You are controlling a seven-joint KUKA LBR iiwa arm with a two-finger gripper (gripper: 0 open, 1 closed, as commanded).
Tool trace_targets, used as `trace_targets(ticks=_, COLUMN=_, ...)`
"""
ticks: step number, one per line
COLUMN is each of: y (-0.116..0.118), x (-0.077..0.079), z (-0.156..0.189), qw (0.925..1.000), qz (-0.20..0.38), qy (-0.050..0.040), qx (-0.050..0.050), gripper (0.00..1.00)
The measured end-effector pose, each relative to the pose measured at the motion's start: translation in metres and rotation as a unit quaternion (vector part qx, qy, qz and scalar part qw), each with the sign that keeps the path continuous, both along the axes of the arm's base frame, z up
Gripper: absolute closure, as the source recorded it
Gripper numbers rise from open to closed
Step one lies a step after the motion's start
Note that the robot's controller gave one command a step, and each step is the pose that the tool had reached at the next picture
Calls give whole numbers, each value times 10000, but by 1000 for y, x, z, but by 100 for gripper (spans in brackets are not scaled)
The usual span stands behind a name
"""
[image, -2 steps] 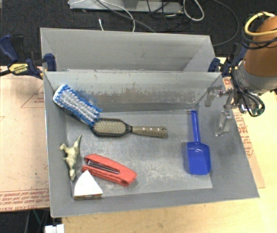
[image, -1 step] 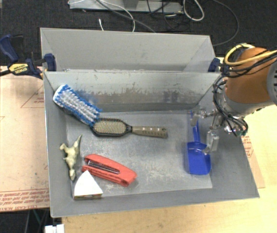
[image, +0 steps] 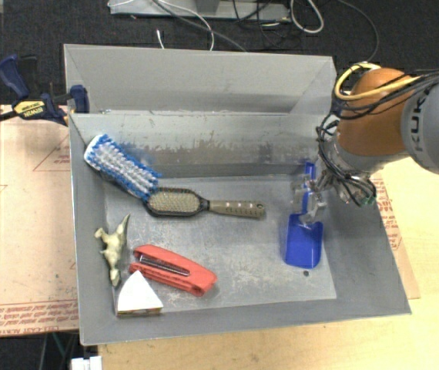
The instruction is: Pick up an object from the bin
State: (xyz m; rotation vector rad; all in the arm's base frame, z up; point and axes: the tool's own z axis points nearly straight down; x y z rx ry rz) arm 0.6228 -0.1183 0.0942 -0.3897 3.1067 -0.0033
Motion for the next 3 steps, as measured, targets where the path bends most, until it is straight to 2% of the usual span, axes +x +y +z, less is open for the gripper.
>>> trace_targets(ticks=1, y=0, x=0, z=0, qw=10000, qz=0, qy=1, qx=-1, gripper=0)
trace_targets(ticks=2, y=0, x=0, z=0, qw=10000, qz=0, qy=1, qx=-1, gripper=0)
trace_targets(ticks=3, y=-13, x=13, z=-24, qw=9975, qz=710, qy=-21, qx=-6, gripper=0)
